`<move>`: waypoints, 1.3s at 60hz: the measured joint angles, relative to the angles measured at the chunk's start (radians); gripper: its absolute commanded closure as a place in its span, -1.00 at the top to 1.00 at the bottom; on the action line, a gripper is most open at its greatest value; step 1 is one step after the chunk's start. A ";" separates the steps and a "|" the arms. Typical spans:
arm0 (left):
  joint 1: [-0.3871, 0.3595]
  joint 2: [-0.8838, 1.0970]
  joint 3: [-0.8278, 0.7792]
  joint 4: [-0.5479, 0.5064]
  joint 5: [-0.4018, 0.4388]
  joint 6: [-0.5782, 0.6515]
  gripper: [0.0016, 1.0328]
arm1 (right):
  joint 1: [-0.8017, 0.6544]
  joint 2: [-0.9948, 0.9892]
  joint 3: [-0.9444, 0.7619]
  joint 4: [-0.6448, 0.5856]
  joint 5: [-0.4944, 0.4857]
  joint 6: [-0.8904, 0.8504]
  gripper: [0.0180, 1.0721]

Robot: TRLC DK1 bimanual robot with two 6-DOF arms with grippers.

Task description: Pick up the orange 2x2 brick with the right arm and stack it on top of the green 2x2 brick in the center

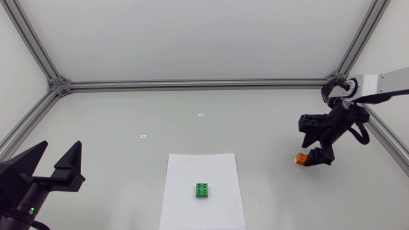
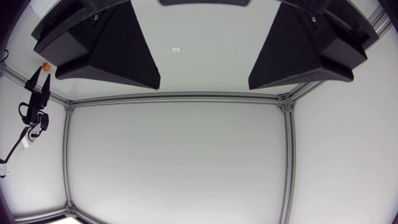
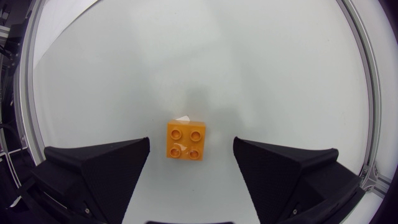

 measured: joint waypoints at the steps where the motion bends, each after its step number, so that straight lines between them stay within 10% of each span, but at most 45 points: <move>1: 0.000 0.000 0.000 0.000 0.000 0.000 0.92 | 0.000 0.000 -0.001 0.001 0.000 0.000 0.78; 78: 0.000 0.000 0.000 0.000 0.000 0.000 0.92 | 0.008 0.022 -0.047 0.051 0.002 0.000 0.03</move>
